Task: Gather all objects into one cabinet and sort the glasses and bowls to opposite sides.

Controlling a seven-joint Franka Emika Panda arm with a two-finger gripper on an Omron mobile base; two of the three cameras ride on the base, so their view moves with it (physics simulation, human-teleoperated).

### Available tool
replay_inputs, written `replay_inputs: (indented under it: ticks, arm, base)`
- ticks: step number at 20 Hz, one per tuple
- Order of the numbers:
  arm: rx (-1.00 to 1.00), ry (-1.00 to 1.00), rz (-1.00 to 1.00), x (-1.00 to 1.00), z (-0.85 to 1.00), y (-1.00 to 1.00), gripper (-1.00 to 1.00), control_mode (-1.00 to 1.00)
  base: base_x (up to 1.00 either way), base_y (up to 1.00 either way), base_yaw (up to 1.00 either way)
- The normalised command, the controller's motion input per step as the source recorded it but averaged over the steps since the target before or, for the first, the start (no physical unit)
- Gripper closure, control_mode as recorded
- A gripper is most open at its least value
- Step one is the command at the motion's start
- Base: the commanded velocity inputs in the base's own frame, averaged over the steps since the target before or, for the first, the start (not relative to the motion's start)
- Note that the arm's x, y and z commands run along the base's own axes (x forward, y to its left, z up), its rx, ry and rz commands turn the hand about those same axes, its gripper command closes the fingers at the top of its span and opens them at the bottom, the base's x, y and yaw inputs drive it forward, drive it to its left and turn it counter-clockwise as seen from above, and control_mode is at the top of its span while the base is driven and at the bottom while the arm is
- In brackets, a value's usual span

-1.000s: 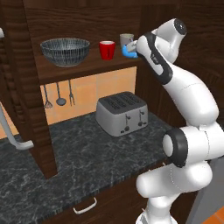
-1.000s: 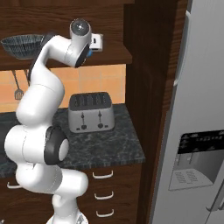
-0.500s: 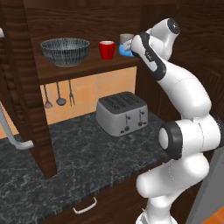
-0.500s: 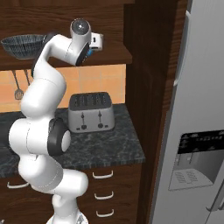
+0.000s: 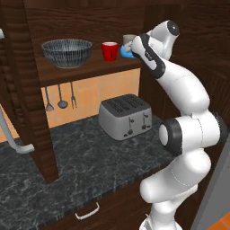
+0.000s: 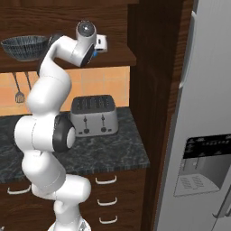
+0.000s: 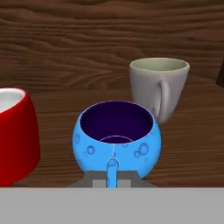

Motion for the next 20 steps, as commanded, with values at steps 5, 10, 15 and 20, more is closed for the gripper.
replay_inputs:
  ticks: [5,10,15,20]
  arm:
    - [0.00,0.00,0.00,0.36,0.00,0.00,1.00,-1.00]
    - [0.00,0.00,0.00,0.32,0.00,0.00,1.00,-1.00]
    - [0.00,0.00,0.00,0.18,0.00,0.01,-1.00,-1.00]
    - [0.00,0.00,0.00,0.00,0.00,0.00,-1.00,-1.00]
  base:
    - [0.00,0.00,0.00]
    - [0.00,0.00,0.00]
    - [0.00,0.00,0.00]
    - [0.00,0.00,0.00]
